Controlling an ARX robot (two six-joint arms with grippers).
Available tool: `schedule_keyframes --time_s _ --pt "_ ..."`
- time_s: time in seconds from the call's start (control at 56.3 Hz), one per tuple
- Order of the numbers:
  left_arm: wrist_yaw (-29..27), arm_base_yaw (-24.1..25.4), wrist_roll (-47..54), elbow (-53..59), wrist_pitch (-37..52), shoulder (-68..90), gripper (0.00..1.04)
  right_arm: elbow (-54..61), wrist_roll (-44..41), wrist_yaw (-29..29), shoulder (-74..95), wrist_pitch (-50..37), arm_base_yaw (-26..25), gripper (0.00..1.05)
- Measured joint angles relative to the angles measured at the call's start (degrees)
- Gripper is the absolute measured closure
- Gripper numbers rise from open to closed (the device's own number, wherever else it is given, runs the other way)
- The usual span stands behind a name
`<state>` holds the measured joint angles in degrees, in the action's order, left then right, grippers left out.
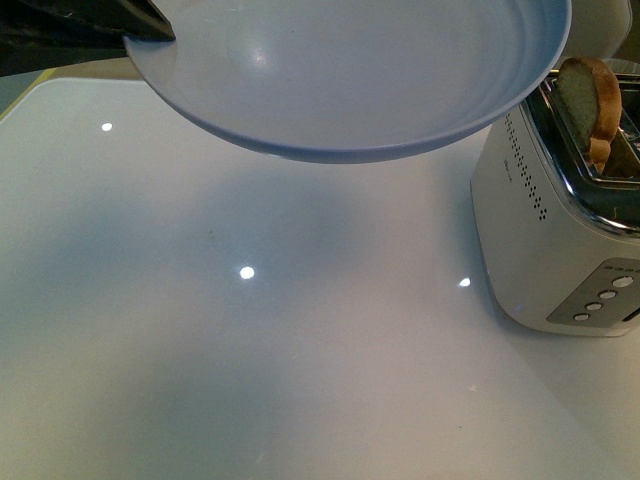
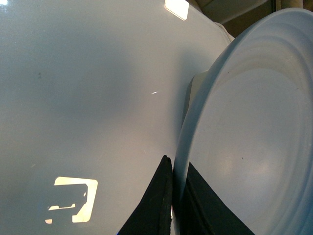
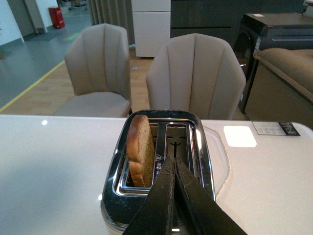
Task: Left arm holds plate, right arm toasts bread
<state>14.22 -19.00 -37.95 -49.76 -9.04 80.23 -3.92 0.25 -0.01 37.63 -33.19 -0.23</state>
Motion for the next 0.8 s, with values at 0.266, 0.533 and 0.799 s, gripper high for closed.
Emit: schedule_keyframes --time_s 0.266,0.533,0.799 --pt "-0.35 -0.44 0.0 0.02 0.0 -0.09 1.02 2.91 -0.04 0.04 -8.46 4.5 0.02 1.03" --pt "-0.39 -0.48 0.04 0.15 0.0 -0.35 1.02 2.91 -0.07 0.02 -17.16 12.72 0.02 1.03" --pt "-0.35 -0.5 0.17 0.42 0.0 -0.92 1.02 2.91 -0.07 0.02 -23.71 19.26 0.02 1.03"
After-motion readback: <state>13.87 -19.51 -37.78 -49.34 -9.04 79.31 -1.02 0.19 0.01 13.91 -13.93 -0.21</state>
